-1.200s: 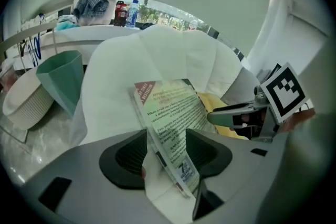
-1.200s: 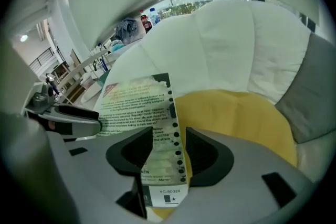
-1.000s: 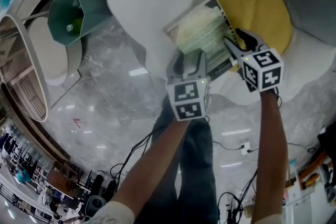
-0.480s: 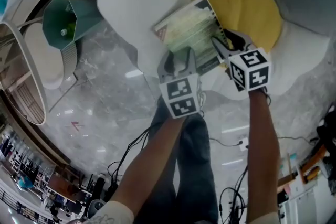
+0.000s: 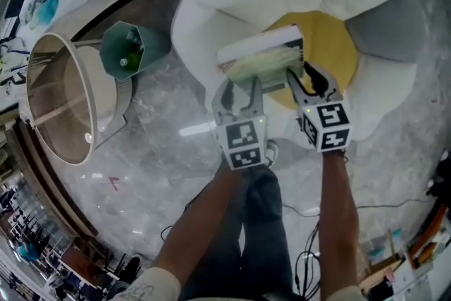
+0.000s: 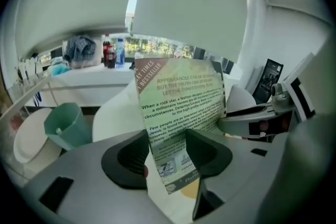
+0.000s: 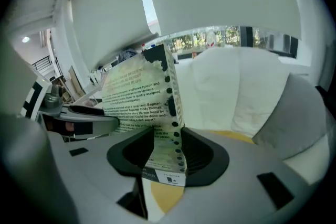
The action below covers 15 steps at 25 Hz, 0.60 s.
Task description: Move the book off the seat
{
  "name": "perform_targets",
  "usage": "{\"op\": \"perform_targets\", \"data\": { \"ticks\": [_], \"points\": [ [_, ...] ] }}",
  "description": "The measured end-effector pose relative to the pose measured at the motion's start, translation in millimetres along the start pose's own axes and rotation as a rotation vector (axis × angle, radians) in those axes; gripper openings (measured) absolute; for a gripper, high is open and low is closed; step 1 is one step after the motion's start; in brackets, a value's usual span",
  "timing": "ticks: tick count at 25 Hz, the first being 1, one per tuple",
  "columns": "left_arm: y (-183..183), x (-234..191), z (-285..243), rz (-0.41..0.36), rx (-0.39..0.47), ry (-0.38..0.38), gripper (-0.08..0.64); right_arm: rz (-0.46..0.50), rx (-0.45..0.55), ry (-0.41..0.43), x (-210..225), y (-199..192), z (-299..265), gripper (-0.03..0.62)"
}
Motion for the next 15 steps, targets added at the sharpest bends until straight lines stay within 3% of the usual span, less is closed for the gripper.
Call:
{"op": "perform_targets", "data": {
  "ticks": [6, 15],
  "points": [
    [111, 2, 67, -0.088, 0.199, 0.022, 0.224, 0.044, 0.201, -0.029, -23, 106, 69, 0.174],
    [259, 7, 225, -0.164, 0.482, 0.088, 0.224, 0.133, 0.442, -0.073, -92, 255, 216, 0.175]
  ]
}}
Point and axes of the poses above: the fingertips, and each gripper's own axes: z backward along the fingers, x to its right, y out of its top, the point moved 8 cm from there along z, backward along the fingers, and after that the axes turned 3 degrees about -z, right-handed, at the moved point
